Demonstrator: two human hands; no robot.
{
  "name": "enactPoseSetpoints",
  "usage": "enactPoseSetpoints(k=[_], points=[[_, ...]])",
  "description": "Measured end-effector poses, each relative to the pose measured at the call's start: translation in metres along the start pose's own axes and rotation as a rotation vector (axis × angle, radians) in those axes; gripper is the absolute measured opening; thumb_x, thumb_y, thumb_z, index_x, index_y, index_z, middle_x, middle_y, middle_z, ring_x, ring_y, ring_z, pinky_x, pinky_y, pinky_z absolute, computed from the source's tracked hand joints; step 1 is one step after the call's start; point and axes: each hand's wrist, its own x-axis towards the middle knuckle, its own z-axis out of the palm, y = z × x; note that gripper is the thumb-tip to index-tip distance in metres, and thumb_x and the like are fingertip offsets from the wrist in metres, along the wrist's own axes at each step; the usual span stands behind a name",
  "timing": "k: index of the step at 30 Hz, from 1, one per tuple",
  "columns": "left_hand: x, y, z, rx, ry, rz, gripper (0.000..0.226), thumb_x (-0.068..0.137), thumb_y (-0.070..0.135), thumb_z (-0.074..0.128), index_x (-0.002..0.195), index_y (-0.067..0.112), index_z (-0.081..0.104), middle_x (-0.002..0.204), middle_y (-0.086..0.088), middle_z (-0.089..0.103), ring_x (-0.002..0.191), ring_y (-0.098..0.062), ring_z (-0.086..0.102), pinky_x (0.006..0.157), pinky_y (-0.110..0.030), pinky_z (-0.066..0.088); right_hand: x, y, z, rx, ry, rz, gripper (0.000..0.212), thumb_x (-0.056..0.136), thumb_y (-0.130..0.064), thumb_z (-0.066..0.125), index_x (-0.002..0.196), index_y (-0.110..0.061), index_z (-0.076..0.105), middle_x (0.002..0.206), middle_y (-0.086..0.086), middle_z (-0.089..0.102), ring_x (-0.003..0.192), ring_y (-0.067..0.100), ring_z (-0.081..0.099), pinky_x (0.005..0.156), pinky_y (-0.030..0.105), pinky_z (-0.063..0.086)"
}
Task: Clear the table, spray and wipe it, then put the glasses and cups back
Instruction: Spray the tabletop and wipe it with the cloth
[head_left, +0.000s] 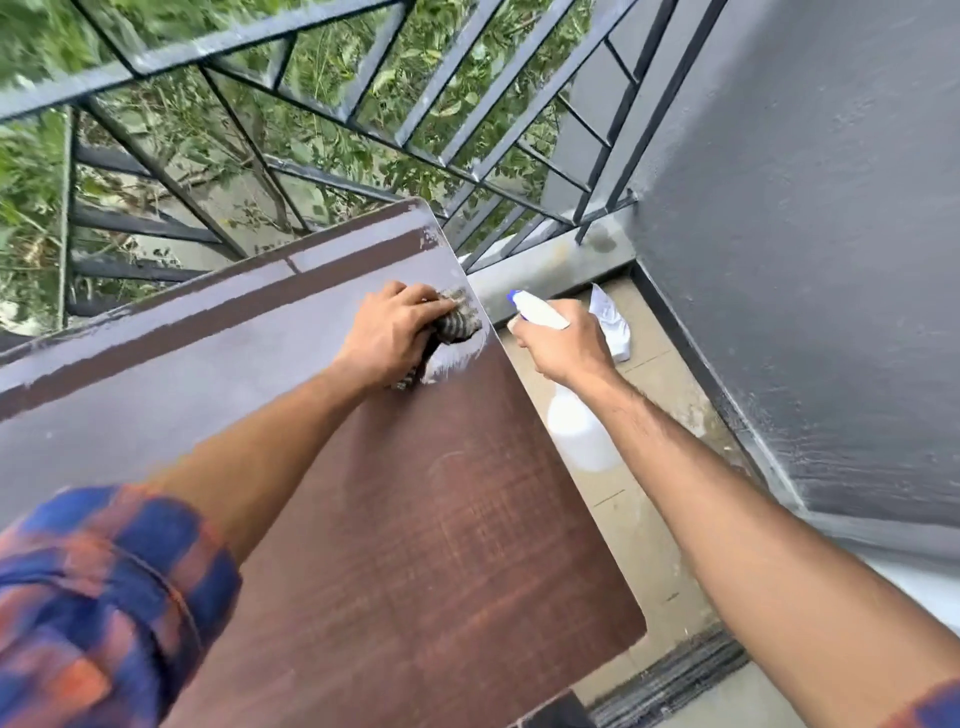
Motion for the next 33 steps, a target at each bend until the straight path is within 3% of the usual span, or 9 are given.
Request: enactPoseSetpoints(k=[3, 7, 11, 17, 22, 28, 31, 33], points=[[0.046, -0.031, -0.012, 0.023, 0.014, -0.128, 0.044, 0.085, 0.015, 0.052, 0.126, 0.025, 0.068, 0.12, -0.004, 0.068, 0.096, -0.036, 0.057, 0.08, -0.048, 0.051, 0.024, -0.008, 0.002, 0.006, 0.031, -0.022, 0.026, 0.076, -0.043, 0.065, 0.068, -0.018, 0.066, 0.067, 0.0, 0.061, 0.075, 0.035, 0.062, 0.07, 0.044, 0.056], [0.097, -0.049, -0.019, -0.111, 0.089, -0.276, 0.053, 0.071, 0.012, 0.049, 0.116, 0.02, 0.074, 0.116, -0.008, 0.071, 0.102, -0.035, 0.064, 0.092, -0.039, 0.052, 0.041, 0.001, 0.005, -0.033, 0.049, -0.036, 0.028, 0.08, -0.041, 0.066, 0.066, -0.018, 0.062, 0.064, 0.0, 0.056, 0.075, 0.031, 0.059, 0.065, 0.033, 0.042], [0.13, -0.058, -0.014, -0.19, 0.129, -0.418, 0.047, 0.077, 0.001, 0.059, 0.119, 0.017, 0.074, 0.119, -0.01, 0.07, 0.109, -0.029, 0.064, 0.102, -0.031, 0.048, 0.049, 0.008, 0.006, -0.057, 0.066, -0.044, 0.032, 0.087, -0.036, 0.069, 0.065, -0.016, 0.058, 0.061, -0.001, 0.053, 0.07, 0.028, 0.055, 0.059, 0.032, 0.035], [0.115, -0.045, -0.003, -0.168, 0.152, -0.32, 0.05, 0.075, 0.0, 0.056, 0.121, 0.011, 0.071, 0.125, -0.011, 0.069, 0.117, -0.029, 0.063, 0.11, -0.032, 0.043, 0.034, 0.027, -0.004, -0.011, 0.077, -0.036, 0.041, 0.089, -0.029, 0.068, 0.058, -0.015, 0.046, 0.055, -0.001, 0.045, 0.064, 0.026, 0.045, 0.054, 0.034, 0.031], [0.061, 0.028, 0.008, -0.209, 0.11, -0.209, 0.053, 0.064, 0.0, 0.054, 0.112, 0.009, 0.074, 0.112, -0.012, 0.073, 0.102, -0.032, 0.066, 0.096, -0.037, 0.049, 0.008, 0.043, -0.014, -0.013, 0.077, -0.008, 0.037, 0.09, -0.029, 0.066, 0.062, -0.013, 0.048, 0.058, -0.001, 0.048, 0.067, 0.03, 0.049, 0.061, 0.036, 0.037], [-0.032, 0.156, 0.049, -0.29, 0.054, -0.119, 0.054, 0.066, 0.0, 0.059, 0.117, 0.013, 0.072, 0.119, -0.005, 0.071, 0.099, -0.031, 0.058, 0.093, -0.035, 0.042, -0.032, 0.066, -0.031, -0.021, 0.101, -0.028, 0.029, 0.09, -0.028, 0.069, 0.066, -0.015, 0.06, 0.072, 0.01, 0.062, 0.083, 0.041, 0.064, 0.069, 0.04, 0.048], [-0.081, 0.218, 0.065, -0.314, 0.002, -0.064, 0.056, 0.07, 0.006, 0.059, 0.124, 0.016, 0.068, 0.123, -0.001, 0.068, 0.1, -0.026, 0.055, 0.094, -0.033, 0.041, -0.06, 0.081, -0.044, -0.012, 0.112, -0.049, 0.024, 0.091, -0.028, 0.069, 0.078, -0.007, 0.068, 0.079, 0.019, 0.068, 0.082, 0.041, 0.065, 0.074, 0.043, 0.053], [-0.116, 0.259, 0.072, -0.337, -0.038, -0.02, 0.054, 0.072, 0.007, 0.059, 0.124, 0.017, 0.067, 0.127, 0.001, 0.066, 0.104, -0.024, 0.057, 0.095, -0.031, 0.04, -0.084, 0.096, -0.049, -0.023, 0.104, -0.048, 0.03, 0.092, -0.029, 0.07, 0.074, -0.005, 0.064, 0.072, 0.017, 0.065, 0.078, 0.039, 0.062, 0.071, 0.043, 0.051]])
